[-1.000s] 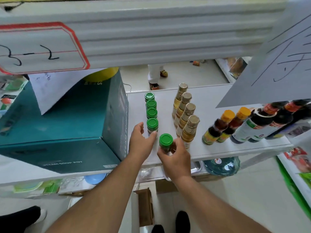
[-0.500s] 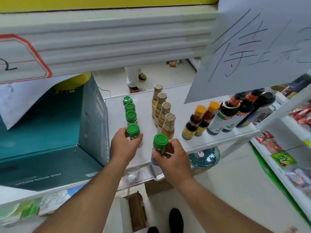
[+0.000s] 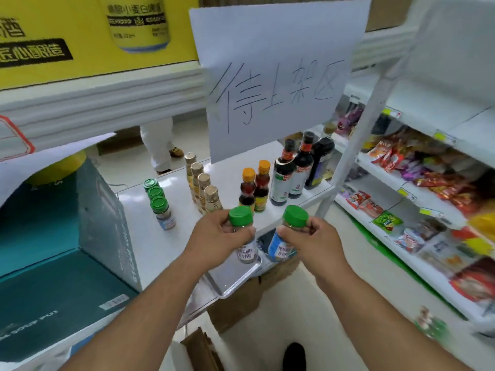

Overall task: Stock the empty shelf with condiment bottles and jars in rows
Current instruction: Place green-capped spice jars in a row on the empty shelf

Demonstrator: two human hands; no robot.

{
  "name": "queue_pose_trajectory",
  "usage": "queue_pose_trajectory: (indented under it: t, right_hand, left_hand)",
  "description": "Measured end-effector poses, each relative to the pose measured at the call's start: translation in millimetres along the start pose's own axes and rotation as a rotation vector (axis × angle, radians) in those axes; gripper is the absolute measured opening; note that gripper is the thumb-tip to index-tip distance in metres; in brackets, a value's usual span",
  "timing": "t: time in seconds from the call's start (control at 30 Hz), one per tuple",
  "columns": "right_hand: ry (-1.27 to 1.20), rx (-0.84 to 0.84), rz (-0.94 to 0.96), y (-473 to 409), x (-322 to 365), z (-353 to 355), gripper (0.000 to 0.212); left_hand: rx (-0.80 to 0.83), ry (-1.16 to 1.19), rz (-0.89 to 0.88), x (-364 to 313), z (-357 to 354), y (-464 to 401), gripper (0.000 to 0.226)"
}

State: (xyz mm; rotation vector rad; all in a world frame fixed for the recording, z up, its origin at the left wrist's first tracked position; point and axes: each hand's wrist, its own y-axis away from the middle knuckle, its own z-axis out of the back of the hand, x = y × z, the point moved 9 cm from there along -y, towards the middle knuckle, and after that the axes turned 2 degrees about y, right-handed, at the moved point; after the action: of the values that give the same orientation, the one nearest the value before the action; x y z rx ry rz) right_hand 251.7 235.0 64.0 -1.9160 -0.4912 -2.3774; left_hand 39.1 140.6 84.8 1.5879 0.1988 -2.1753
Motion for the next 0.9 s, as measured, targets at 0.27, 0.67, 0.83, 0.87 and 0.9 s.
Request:
queue_pose_trajectory:
  t: [0.27,0.67,0.83,0.87,0.9]
  right_hand:
    - [0.001,-0.306,-0.012,-11.6,-9.4,136.1,0.036]
    - [0.033,-0.655,-0.017,-28.1,-19.1,374.2,0.038]
    - [0.067,-0.732,-0.032,-37.9,-23.0,454.8,0.041]
    - [0.073,-0.738,-0.041,-40.4,-23.7,467.1,0.041]
    - [0.077,-0.743,-0.051,-43.5,-24.1,478.5,0.041]
  left_hand:
    - [0.179,-0.076,-0.139,-77.2,-128.7,-39.1,0.019]
    - [0.443,-0.178,-0.379,-201.9,-384.0,-72.4,0.025]
    - [0.478,-0.153,-0.402,-237.1,-464.7,-82.8,0.030]
    - [0.481,-0.156,-0.412,-242.8,-477.1,-84.7,0.029]
    - [0.485,-0.159,-0.419,-247.6,-489.4,-87.7,0.029]
